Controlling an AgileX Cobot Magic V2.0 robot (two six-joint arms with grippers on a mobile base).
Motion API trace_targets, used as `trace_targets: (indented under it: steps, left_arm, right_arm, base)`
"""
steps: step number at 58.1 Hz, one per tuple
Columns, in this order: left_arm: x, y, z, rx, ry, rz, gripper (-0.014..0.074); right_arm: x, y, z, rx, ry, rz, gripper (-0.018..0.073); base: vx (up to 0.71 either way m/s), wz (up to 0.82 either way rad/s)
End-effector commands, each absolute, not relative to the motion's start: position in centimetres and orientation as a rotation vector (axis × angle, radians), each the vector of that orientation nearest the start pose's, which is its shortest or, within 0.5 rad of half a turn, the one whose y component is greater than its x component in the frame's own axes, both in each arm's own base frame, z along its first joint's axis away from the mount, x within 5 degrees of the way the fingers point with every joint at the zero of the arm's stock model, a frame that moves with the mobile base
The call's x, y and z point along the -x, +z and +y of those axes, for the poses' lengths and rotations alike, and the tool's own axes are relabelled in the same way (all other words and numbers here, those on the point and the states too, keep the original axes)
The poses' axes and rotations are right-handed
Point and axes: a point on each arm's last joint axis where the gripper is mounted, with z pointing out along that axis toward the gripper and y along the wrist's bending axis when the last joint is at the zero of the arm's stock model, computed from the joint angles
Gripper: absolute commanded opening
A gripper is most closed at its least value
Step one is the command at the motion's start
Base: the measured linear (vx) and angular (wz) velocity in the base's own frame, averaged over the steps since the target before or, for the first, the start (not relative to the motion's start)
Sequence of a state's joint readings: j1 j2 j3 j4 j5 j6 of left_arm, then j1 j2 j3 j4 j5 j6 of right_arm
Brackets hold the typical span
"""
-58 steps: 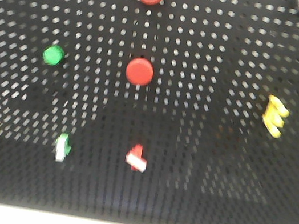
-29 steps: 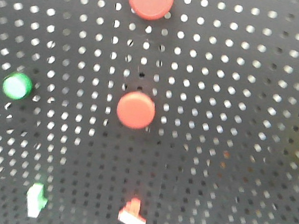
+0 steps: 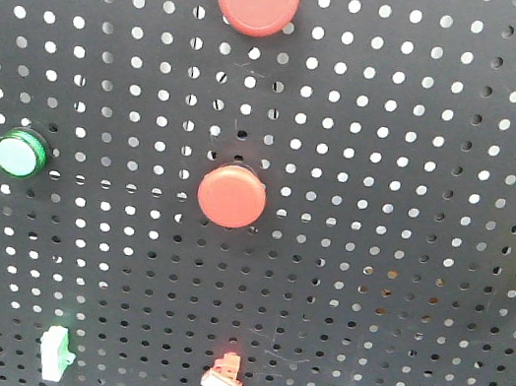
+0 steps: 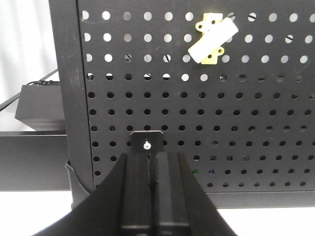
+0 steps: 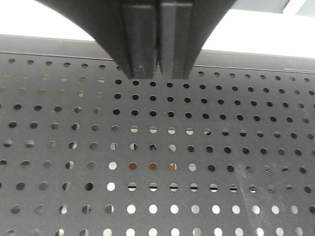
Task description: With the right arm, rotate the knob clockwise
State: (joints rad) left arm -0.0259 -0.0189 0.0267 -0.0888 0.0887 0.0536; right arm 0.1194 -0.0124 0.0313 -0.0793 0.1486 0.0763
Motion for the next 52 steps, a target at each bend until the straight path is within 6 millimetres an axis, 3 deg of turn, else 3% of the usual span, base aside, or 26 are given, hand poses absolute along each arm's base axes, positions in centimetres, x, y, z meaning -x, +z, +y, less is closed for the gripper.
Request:
trace_targets:
  steps: [1,15,28,39,46,52]
  left_arm:
    - [-5.7,20.0,-0.1,0.012,-0.052,1.514,-0.0006]
    - [-5.7,20.0,-0.1,0.012,-0.052,1.514,-0.0006]
    - [-5.7,20.0,-0.1,0.012,-0.052,1.514,-0.0006]
    - [-5.7,20.0,-0.1,0.012,-0.052,1.514,-0.0006]
    - [-5.7,20.0,-0.1,0.012,-0.052,1.514,-0.0006]
    - [-5.7,20.0,-0.1,0.012,-0.052,1.514,-0.0006]
  right_arm:
    - [-5.6,19.6,0.6,0.092,0.082,1.561,-0.0009]
    - [-5.6,19.7,0.6,0.092,0.083,1.551,-0.0009]
    - [-5.3,22.2,0.6,0.044,0.142,1.456,-0.0009]
    - [-4.0,28.7,0.4,0.091,0.071,1.407,-0.0009]
    - [-3.5,35.3,0.2,0.159,-0.021,1.415,-0.0009]
    - [-4.3,41.2,0.3,0.213,-0.083,1.446,-0.0009]
  base:
    - [0.0,0.0]
    - [0.0,0.0]
    - [0.0,0.0]
    - [0.0,0.0]
    - [0.0,0.0]
    - [0.0,0.0]
